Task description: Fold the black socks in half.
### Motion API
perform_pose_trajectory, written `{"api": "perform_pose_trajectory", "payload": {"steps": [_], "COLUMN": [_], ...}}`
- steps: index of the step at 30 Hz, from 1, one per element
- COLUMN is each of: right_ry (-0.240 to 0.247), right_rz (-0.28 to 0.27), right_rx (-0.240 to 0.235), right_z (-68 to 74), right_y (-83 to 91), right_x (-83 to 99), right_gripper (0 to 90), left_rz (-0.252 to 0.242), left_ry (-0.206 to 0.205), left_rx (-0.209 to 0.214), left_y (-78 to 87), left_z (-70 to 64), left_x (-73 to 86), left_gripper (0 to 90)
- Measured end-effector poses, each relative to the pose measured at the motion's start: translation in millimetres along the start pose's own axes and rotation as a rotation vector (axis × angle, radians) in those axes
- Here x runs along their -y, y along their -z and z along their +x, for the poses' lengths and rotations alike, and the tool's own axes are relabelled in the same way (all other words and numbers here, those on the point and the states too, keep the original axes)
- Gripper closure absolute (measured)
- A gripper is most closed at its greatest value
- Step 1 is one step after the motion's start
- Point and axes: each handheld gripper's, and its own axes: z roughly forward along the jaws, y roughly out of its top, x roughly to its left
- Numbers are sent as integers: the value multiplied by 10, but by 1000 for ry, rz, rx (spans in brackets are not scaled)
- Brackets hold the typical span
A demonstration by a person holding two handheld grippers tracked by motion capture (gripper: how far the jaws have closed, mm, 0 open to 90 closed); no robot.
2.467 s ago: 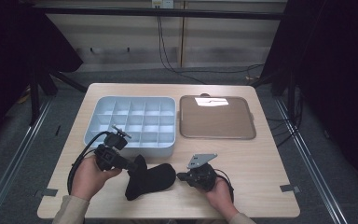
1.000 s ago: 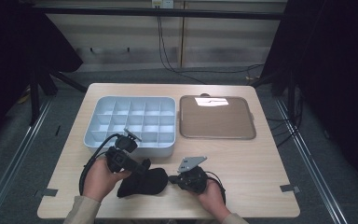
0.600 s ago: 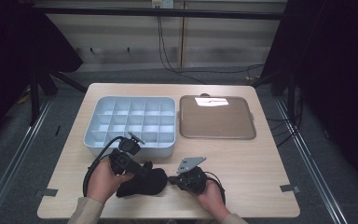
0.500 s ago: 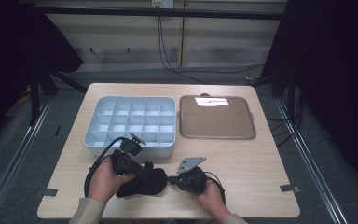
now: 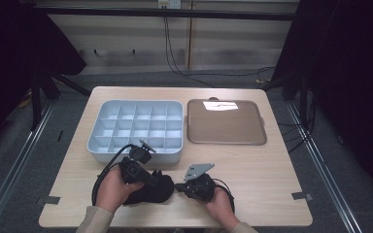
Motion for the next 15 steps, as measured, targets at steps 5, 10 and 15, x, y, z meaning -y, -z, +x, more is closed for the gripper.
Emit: {"api": "perform_pose_trajectory", "payload": {"steps": [5, 10, 15], "right_ry": [0, -1, 2], "right_rz": [1, -3, 1], "right_rx": [0, -2, -4], "right_z": [3, 2, 4], "right_y": [0, -1, -2], "right_x": [-1, 3, -2], "right_gripper": [900, 900, 900], "left_rz": [7, 7, 18], "left_ry": [-17, -15, -19], "left_rx": [1, -3, 6], "left_y": [-15, -66, -128], "left_z": [-47, -50, -63], "left_x": [-16, -23, -29], "left_gripper": [805, 805, 797]}}
